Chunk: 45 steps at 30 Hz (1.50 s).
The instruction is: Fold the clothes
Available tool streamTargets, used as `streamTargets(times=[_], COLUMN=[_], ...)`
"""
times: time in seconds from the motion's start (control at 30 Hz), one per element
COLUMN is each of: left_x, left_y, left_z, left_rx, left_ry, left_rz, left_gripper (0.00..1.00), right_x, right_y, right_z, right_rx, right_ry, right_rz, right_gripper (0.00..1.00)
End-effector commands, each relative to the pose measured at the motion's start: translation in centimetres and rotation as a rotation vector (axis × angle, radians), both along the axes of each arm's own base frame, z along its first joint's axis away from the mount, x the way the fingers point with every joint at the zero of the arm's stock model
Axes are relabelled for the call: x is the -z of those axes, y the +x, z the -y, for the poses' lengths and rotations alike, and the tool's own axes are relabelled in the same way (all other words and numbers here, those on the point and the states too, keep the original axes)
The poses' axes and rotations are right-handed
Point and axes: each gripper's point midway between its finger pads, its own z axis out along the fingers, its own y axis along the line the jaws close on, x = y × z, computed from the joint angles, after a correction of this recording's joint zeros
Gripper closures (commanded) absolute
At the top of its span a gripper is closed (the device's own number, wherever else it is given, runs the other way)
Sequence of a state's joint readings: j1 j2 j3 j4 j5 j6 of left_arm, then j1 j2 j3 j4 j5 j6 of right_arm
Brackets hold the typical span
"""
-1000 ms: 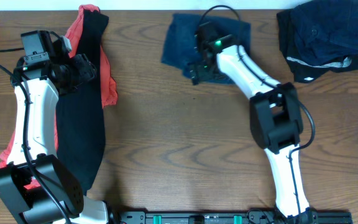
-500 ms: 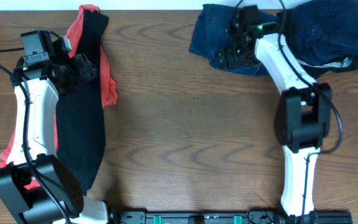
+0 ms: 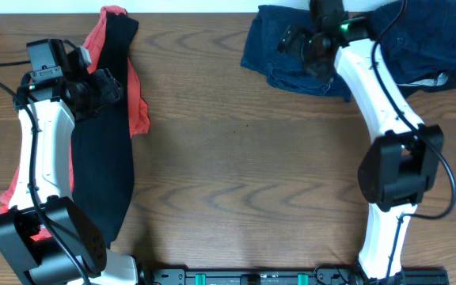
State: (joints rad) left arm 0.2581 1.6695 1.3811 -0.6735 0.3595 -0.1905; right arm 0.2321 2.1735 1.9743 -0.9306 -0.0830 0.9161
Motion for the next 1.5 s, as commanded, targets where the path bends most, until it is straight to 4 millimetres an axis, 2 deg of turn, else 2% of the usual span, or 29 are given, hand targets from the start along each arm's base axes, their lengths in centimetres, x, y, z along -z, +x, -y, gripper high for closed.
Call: streamTargets(times=[0.0,0.27,0.47,0.7,0.93,1.03,1.13,1.33,1.43,1.47], left_x=[0.7,0.7,0.7,0.7,0.7,0.7,0.7,0.7,0.7,0.7], left_y=[-0.1,-0.1,-0.1,-0.2,-0.2,-0.2,-0.2,-0.2,-0.2,-0.2], left_z=[0.0,0.0,0.0,0.0,0.0,0.0,0.0,0.0,0.0,0.0], left_rx=[-0.007,-0.007,-0.007,-0.007,-0.007,-0.007,-0.007,-0.007,-0.007,-0.007], left_ry=[0.0,0.0,-0.001,-0.001,-0.002,-0.002,-0.002,-0.002,-0.002,-0.002], left_rz=[-0.019,-0.019,-0.021,-0.022,-0.025,-0.025,-0.025,-0.025,-0.025,-0.025], left_gripper=[0.4,0.4,0.4,0.4,0.4,0.4,0.4,0.4,0.4,0.4], right_x=[2.9,7.0,9.9,11.4,12.2,13.6,15.8,19.7,20.5,20.6], right_y=[-0.6,-1.6,-0.7,0.3,1.5,1.7,1.8,3.1,3.8,4.2], right_z=[0.7,1.9,1.6,1.4,2.2,2.2,2.3,2.8,3.1,3.3], right_rx=[0.245,0.353,0.36,0.36,0.374,0.361,0.363,0.367,0.37,0.367], right_ry=[0.033,-0.014,0.022,0.052,0.026,0.017,0.01,0.019,0.026,0.028], right_rz=[-0.095,-0.139,-0.068,0.008,0.099,0.099,0.088,0.12,0.15,0.166], right_gripper=[0.01,0.01,0.01,0.02,0.06,0.07,0.1,0.19,0.32,0.41])
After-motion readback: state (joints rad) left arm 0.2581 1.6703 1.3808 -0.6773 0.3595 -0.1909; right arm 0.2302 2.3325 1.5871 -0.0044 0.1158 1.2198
